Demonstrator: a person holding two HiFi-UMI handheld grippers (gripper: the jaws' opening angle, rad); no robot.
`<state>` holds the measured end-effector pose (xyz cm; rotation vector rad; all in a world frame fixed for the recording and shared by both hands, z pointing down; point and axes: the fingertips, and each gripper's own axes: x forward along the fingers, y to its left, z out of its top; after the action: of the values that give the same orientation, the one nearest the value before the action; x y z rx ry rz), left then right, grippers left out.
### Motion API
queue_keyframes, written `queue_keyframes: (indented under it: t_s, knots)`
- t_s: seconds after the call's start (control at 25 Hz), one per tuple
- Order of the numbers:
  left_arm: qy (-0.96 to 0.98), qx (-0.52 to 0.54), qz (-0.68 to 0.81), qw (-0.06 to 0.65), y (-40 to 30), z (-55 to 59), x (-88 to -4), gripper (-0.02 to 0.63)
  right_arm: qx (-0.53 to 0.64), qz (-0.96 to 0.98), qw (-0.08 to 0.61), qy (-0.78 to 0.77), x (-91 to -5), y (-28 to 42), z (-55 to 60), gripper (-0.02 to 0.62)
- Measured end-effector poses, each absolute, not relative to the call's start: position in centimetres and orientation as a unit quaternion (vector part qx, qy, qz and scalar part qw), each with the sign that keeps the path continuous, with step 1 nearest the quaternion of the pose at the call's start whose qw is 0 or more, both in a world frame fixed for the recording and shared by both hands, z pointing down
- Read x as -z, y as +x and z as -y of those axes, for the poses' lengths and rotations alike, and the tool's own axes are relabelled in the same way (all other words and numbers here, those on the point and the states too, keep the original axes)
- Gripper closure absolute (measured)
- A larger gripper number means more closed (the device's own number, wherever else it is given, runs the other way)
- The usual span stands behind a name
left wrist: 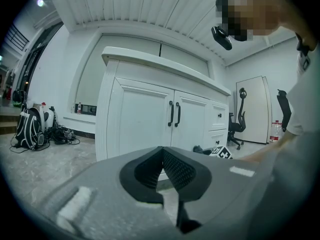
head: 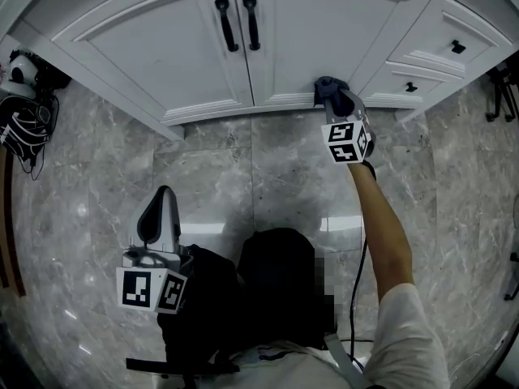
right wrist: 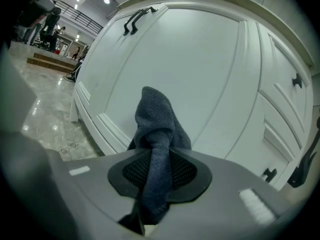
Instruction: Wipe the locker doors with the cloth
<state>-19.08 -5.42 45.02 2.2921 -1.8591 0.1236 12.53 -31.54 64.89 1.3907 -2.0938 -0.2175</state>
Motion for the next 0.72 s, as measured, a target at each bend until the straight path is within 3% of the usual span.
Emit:
queue_keyframes:
  t_s: [0.32,0.72]
  knots:
    - [0.78,-0.034,0.618,0.093,-19.9,5.1,-45.0,0.604,0.085,0.786,0.292,0.539,-63.2,14.2,30.5,0.514]
    - [0.808,0.0,0.584,0.084,-18.5,4.8,-43.8,0.604,0.164,0.755,0.203,0.602,-46.4,19.2,26.8,0.512]
